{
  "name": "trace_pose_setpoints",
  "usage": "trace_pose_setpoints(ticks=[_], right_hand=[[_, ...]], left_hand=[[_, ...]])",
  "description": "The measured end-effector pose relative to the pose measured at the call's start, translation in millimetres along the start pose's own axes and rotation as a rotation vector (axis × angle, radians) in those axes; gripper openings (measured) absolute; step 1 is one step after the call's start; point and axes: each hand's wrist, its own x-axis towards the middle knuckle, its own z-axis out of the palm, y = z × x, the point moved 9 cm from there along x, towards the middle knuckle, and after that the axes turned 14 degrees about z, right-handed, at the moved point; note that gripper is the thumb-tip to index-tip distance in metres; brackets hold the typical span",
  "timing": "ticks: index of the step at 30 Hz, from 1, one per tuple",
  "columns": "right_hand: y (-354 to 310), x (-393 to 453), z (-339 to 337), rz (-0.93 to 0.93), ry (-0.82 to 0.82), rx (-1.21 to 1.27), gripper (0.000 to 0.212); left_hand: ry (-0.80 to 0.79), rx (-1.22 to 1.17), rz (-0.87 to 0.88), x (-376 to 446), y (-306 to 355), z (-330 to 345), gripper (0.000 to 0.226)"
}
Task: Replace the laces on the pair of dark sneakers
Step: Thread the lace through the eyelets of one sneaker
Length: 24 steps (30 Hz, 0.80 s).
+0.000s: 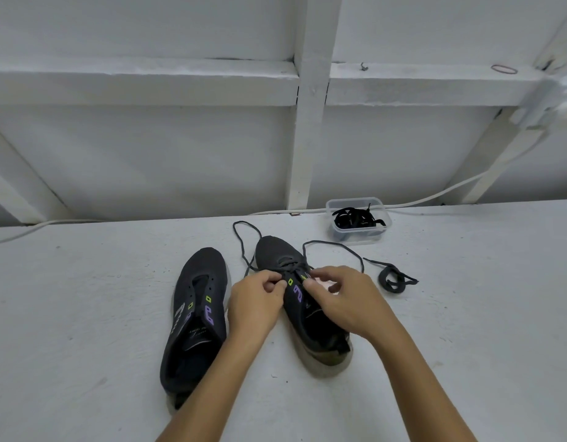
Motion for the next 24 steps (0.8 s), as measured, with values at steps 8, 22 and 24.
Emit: trace_pose_setpoints(ticks=[8,22,24], right_hand=[[-10.9,-2.3,35.5,0.038,-0.085,-0.255,0.047],[-11.9,-5.6,37.9,0.037,-0.019,-0.267,0.027],[-13.0,-6.3,37.2,0.032,-0.004,-0.264,0.028]], left_hand=[[0.015,0.102,0.039,17.0,12.9,-0.3,0.016],[-0.308,0.426,0.168,51.1,42.0,18.2,0.021],[-0.245,0.325,0.146,46.8,34.5,13.4,0.017]])
